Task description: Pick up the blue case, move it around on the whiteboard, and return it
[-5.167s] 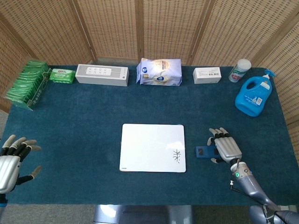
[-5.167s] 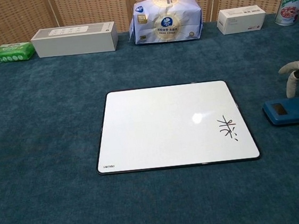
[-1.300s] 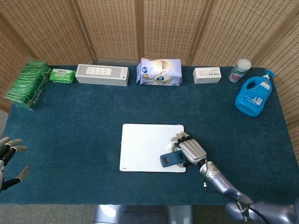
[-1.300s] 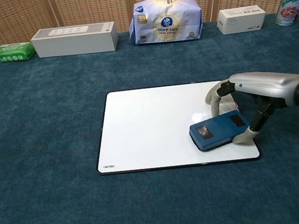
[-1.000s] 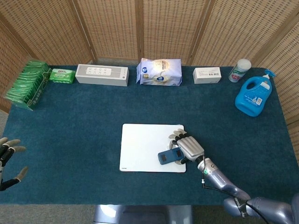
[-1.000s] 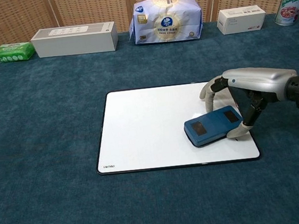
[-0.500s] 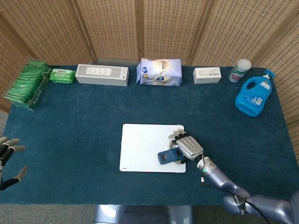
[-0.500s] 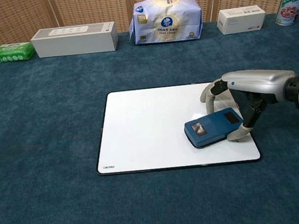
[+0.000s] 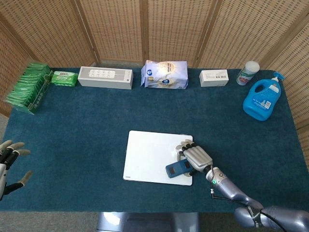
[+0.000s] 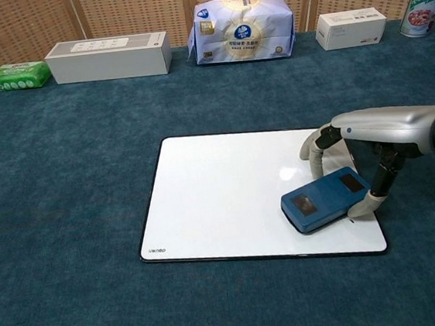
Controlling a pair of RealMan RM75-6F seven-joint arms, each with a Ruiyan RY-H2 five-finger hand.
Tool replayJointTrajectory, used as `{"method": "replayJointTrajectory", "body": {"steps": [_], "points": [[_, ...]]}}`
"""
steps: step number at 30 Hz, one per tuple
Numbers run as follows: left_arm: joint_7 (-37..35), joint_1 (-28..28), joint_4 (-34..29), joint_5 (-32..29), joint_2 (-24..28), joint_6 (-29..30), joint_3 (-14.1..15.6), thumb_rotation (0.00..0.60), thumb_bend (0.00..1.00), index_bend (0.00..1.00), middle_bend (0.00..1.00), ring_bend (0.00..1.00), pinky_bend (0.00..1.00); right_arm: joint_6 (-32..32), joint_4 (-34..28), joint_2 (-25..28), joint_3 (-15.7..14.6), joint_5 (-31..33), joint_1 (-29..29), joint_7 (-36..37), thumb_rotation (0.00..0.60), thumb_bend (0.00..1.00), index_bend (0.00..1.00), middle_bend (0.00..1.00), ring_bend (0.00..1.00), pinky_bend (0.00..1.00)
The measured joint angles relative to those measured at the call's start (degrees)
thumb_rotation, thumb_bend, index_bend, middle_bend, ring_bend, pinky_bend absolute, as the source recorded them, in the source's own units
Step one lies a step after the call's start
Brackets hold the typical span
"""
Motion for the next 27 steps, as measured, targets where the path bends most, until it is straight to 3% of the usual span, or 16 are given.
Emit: {"method": "replayJointTrajectory", "body": {"steps": [16, 27], "points": [[0.8, 0.6, -0.6, 0.5, 0.1, 0.8, 0.2, 0.600, 0.32, 0.33, 0.26, 0.16, 0.03, 0.5, 1.9, 0.0, 2.4, -2.2, 1.5, 3.5, 0.600, 0.15, 0.75, 0.20, 0.00, 0.00], [1.6, 0.1, -1.0, 0.5, -0.2, 0.2, 0.0, 0.600, 0.32, 0.33, 0.26, 0.16, 0.03, 0.8, 4.6, -1.1, 1.5, -3.0, 0.8, 6.2, 0.600, 0.16, 0.74, 0.17, 0.00, 0.00]]}}
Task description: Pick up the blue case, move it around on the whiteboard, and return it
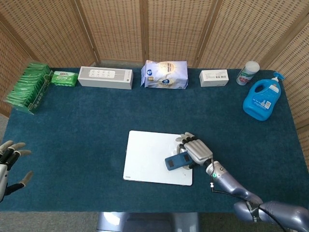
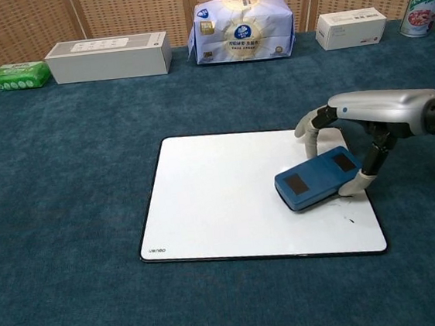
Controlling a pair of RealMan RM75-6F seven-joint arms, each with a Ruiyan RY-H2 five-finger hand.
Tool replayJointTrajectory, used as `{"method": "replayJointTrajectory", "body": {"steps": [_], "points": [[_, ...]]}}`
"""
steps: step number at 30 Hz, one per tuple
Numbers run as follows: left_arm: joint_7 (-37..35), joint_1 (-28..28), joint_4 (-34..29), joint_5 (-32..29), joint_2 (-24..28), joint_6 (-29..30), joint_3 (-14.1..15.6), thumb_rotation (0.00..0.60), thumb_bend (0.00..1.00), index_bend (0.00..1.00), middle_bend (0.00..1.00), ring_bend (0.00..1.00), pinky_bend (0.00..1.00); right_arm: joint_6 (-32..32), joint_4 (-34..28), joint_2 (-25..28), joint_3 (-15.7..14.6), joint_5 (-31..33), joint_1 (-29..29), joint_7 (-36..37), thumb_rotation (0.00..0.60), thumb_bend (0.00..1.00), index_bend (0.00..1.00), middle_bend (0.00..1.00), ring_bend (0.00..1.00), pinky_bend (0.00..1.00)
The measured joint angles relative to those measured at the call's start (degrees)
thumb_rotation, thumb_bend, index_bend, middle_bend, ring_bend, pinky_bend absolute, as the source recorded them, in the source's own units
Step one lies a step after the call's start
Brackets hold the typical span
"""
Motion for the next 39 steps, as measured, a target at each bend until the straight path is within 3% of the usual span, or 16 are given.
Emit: {"method": "replayJointTrajectory", "body": {"steps": [20, 39], "points": [[-1.0, -0.7, 0.7, 0.1, -0.4, -0.8, -0.2, 0.600, 0.32, 0.33, 0.26, 0.16, 0.03, 3.0, -3.2, 3.3, -2.6, 0.5, -3.7, -1.0, 0.600, 0.15, 0.75, 0.17, 0.00, 0.00], [-0.4, 0.5, 0.1, 0.4, 0.7, 1.0, 0.2, 0.600, 0.32, 0.34, 0.26, 0.16, 0.02, -1.0, 1.2, 0.9, 0.3, 0.6, -0.3, 0.8, 0.600, 0.16, 0.76, 0.17, 0.00, 0.00]]}}
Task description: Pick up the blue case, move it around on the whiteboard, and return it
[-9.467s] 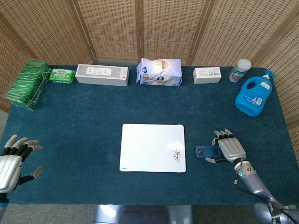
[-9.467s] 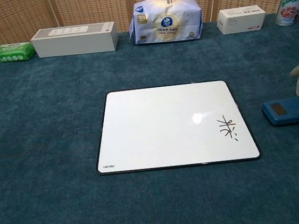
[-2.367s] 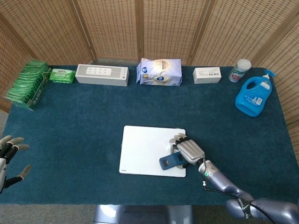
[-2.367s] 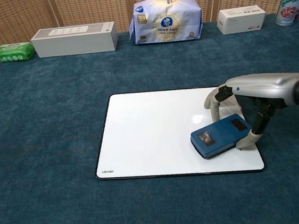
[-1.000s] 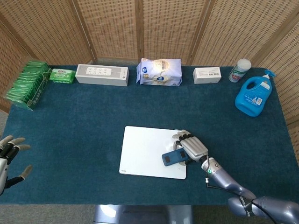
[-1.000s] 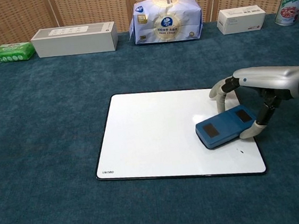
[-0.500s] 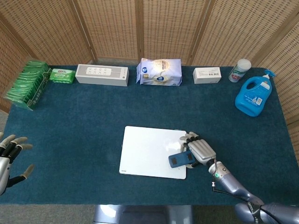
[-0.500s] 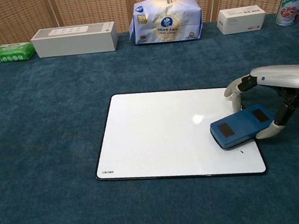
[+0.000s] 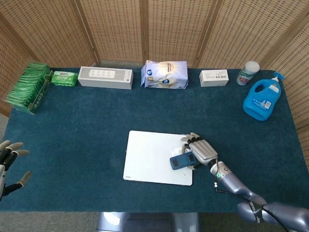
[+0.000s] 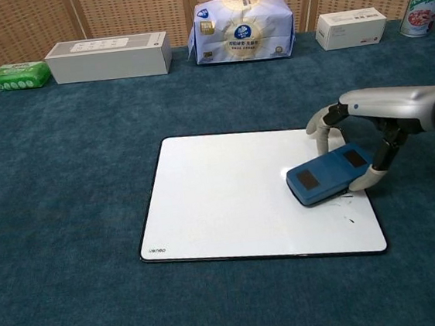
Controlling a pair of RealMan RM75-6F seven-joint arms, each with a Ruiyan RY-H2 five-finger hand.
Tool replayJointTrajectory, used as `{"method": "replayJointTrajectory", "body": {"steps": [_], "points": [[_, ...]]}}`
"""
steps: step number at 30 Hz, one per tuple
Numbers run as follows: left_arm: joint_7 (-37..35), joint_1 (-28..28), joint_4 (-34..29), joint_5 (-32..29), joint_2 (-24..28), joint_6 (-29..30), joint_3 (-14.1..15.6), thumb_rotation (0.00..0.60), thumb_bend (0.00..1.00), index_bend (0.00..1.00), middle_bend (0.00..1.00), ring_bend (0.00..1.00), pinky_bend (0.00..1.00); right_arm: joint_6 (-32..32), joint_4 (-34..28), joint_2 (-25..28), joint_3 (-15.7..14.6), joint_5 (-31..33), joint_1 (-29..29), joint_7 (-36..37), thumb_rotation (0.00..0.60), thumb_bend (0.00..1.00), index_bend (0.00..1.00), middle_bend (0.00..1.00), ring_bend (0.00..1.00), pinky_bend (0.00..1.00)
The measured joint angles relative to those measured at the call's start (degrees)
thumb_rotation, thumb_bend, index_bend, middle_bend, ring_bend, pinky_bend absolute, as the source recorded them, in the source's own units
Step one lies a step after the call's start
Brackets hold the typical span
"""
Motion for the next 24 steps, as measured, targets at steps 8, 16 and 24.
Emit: {"method": "replayJointTrajectory", "body": {"steps": [8, 16, 24], "points": [[-0.2, 0.1, 0.2, 0.0, 0.0, -0.1, 0.0, 0.600, 0.32, 0.34, 0.26, 0.16, 0.02, -0.9, 0.8, 0.0, -0.2, 0.2, 0.3, 0.6, 0.600, 0.16, 0.77, 0.17, 0.00, 0.00], [-0.1, -0.8, 0.2, 0.2, -0.4, -0.9, -0.3, 0.600, 0.32, 0.34, 0.26, 0.16, 0.02, -0.2, -1.8, 1.2, -1.6, 0.8, -0.7, -1.3, 0.600, 0.17, 0.77, 0.17, 0.00, 0.00], [-0.3, -1.0, 0.5, 0.1, -0.8, -1.4, -0.3, 0.600, 0.32, 0.34, 0.26, 0.16, 0.02, 1.9, -5.2, 3.1, -2.5, 1.0, -2.2, -2.3, 0.600, 0.18, 0.77, 0.17, 0.00, 0.00]]}}
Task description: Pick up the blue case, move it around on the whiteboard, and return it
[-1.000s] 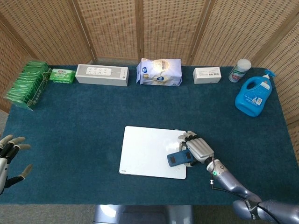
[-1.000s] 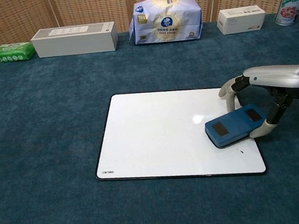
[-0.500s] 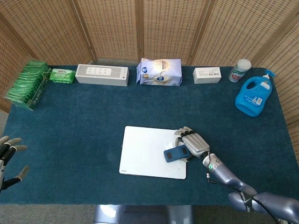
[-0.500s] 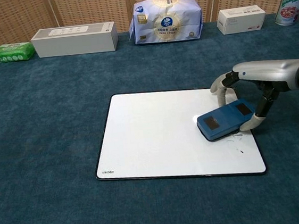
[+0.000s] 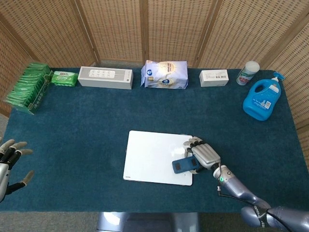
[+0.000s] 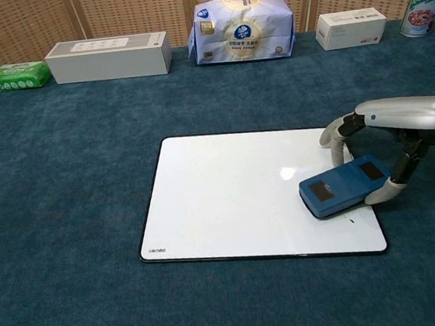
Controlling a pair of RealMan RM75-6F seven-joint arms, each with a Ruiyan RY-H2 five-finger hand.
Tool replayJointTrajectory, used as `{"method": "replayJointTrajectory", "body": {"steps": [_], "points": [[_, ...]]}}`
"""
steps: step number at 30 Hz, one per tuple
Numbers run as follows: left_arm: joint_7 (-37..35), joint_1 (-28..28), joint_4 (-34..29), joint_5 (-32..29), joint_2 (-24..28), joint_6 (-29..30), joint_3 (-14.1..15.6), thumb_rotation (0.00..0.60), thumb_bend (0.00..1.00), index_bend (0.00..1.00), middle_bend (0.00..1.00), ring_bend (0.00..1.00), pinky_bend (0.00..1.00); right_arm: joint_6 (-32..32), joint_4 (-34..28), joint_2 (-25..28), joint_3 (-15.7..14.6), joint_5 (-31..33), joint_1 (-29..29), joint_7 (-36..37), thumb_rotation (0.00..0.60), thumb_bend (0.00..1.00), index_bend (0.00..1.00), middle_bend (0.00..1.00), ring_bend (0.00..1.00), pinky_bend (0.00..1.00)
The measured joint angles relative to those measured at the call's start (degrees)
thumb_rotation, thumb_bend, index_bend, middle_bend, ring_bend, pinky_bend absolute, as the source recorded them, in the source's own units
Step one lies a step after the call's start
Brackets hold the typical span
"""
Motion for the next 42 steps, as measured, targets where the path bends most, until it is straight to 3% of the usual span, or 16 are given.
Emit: {"method": "replayJointTrajectory", "body": {"steps": [8, 25, 42], "points": [[0.2, -0.1, -0.1, 0.2, -0.1, -0.1, 0.0, 0.600, 0.32, 0.34, 0.26, 0.16, 0.02, 1.7, -1.2, 0.9, -0.6, -0.6, -1.5, 0.1, 0.600, 0.18, 0.77, 0.17, 0.00, 0.00], [0.2, 1.2, -0.4, 0.7, 0.7, 1.7, 0.5, 0.600, 0.32, 0.34, 0.26, 0.16, 0.02, -2.3, 7.0, -1.2, 1.9, -1.9, 1.4, 4.6, 0.600, 0.18, 0.77, 0.17, 0.00, 0.00], [0.0, 0.5, 0.1, 0.4, 0.2, 0.7, 0.1, 0.600, 0.32, 0.34, 0.26, 0.16, 0.02, -1.4, 3.9, -0.7, -0.3, -2.6, -0.1, 3.1, 0.600, 0.18, 0.77, 0.17, 0.00, 0.00]]}}
